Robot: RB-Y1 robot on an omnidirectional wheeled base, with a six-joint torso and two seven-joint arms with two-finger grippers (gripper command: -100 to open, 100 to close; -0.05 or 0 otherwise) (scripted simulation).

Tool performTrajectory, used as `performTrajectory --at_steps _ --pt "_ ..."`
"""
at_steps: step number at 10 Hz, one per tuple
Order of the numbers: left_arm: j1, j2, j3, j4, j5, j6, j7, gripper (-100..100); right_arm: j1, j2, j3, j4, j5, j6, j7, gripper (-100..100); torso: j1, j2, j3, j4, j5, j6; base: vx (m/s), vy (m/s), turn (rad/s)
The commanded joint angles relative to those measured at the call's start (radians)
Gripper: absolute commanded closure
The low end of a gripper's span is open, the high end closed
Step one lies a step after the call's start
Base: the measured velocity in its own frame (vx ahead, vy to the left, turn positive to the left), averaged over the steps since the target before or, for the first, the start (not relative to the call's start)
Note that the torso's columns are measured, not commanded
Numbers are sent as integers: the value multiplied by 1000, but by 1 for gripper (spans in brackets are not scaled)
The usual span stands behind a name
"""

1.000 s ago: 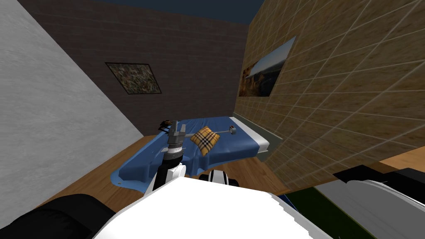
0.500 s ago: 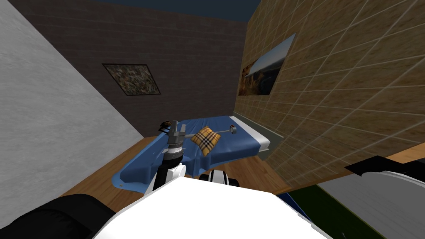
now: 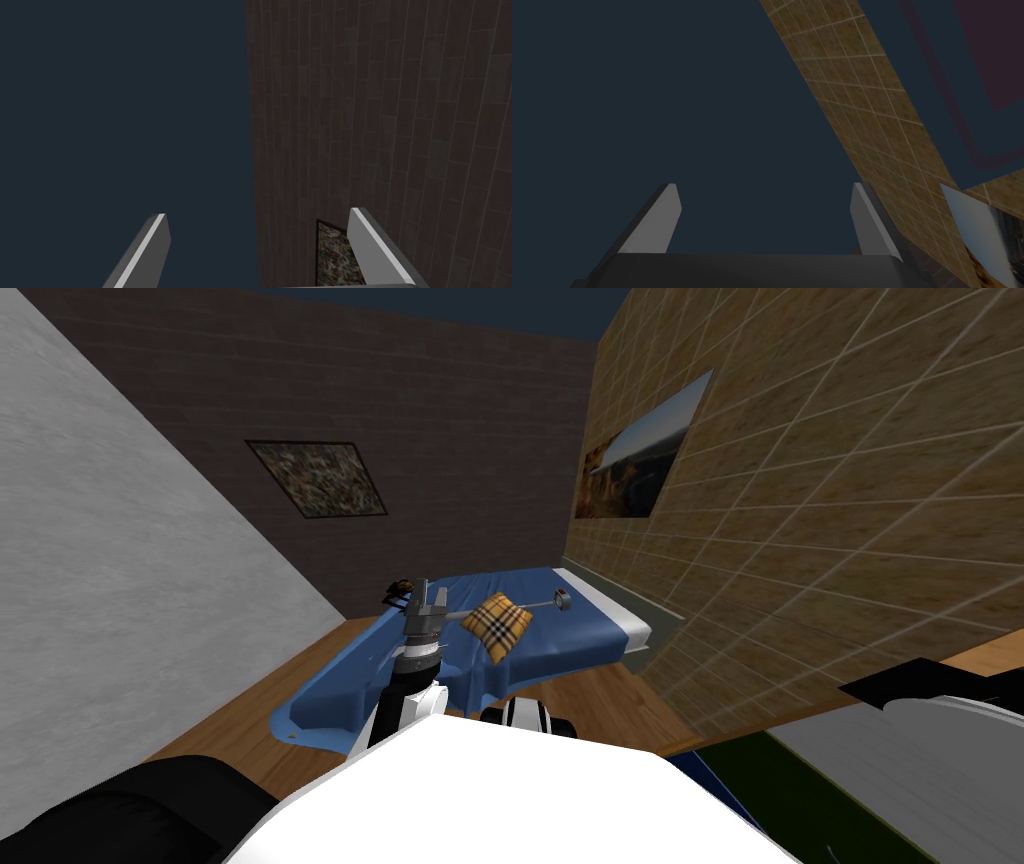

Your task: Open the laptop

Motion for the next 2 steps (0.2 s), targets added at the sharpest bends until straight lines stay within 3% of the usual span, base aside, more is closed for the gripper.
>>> performTrajectory --at_steps 1,2 --pt "0 0 0 0 0 0 0 0 0 0 0 0 0 0 0 0 1 0 0 0 0 0 0 0 0" --pt "0 0 0 0 0 0 0 0 0 0 0 0 0 0 0 0 1 0 0 0 0 0 0 0 0"
